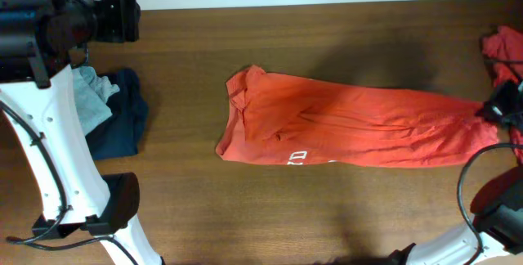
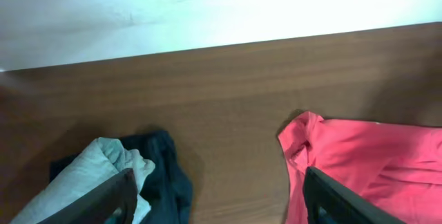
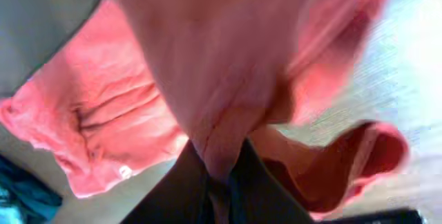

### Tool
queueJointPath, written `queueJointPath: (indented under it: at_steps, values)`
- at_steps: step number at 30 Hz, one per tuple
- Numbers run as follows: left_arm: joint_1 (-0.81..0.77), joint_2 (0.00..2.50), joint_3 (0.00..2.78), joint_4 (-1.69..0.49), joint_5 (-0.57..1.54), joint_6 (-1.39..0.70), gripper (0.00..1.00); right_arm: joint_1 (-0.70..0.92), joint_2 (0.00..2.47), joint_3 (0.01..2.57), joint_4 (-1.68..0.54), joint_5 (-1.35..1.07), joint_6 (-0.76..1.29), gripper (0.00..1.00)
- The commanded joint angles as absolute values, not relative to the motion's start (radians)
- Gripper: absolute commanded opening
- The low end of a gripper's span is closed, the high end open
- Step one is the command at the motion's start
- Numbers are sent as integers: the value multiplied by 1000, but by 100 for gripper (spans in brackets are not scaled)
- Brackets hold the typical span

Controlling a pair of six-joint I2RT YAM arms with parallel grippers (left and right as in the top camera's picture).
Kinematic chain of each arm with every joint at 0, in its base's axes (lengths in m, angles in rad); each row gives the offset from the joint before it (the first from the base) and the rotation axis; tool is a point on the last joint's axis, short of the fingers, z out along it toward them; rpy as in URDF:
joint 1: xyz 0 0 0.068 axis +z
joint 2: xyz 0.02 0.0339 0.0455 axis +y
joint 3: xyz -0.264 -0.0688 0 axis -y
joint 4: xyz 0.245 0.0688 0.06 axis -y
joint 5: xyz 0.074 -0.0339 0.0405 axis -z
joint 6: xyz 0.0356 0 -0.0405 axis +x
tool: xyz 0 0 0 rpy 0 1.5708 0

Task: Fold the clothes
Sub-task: 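Fold the shirt's right end leftward over the middle with the right gripper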

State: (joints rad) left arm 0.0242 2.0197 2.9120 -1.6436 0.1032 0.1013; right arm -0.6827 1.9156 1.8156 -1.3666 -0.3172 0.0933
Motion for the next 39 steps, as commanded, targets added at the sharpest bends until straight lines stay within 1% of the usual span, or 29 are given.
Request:
queueJointPath:
  at_steps: [1,3,6,7,11,13,15,17,19,24,25,26,27,28,29,31,34,36,37,39]
  values:
    - [29,2002,2927,-1627,105,106,77,-534,1872,1874,-1384,-307,79,4]
    - [29,2002,2927,-1620,105,106,77,-439,1865,1874,-1382,-310,79,4]
    - [29,2002,2927,-1608,105,106,77,-230,1866,1873,-1346,-313,103,4]
    - [29,2001,2927,-1606,105,106,77,-144,1866,1873,-1313,-313,125,4]
    - [29,2001,2927,-1606,105,106,78,116,1881,1873,-1162,-293,231,4]
    - [29,2001,2927,-1608,105,106,77,217,1905,1873,-1102,-251,291,5]
    - [29,2000,2927,-1611,108,106,78,302,1940,1872,-1055,-201,334,6]
    - [29,2000,2927,-1613,108,106,77,351,1975,1872,-1025,-168,368,5]
    - [29,2000,2927,-1613,111,106,77,405,2037,1872,-977,-174,407,5]
    - [29,2000,2927,-1613,119,105,77,482,2115,1872,-892,-231,410,6]
    - [29,2000,2927,-1613,119,105,77,496,2119,1872,-875,-250,409,10]
    - [29,2000,2927,-1614,119,105,77,506,2121,1872,-863,-252,409,20]
    - [29,2000,2927,-1615,119,106,77,513,2120,1873,-854,-252,406,33]
    - [29,2000,2927,-1617,119,105,78,518,2115,1877,-854,-259,404,40]
    - [29,2000,2927,-1621,119,105,77,517,2103,1883,-856,-282,393,43]
    - [29,2000,2927,-1625,119,106,77,512,2077,1885,-863,-308,366,43]
    - [29,2000,2927,-1625,119,106,77,480,2004,1885,-913,-292,326,46]
    - [29,2000,2927,-1626,119,106,78,442,1966,1885,-976,-251,326,57]
    - [29,2000,2927,-1629,119,106,78,390,1956,1885,-1034,-243,326,62]
    - [29,2000,2927,-1632,119,106,78,354,1964,1881,-1076,-243,325,62]
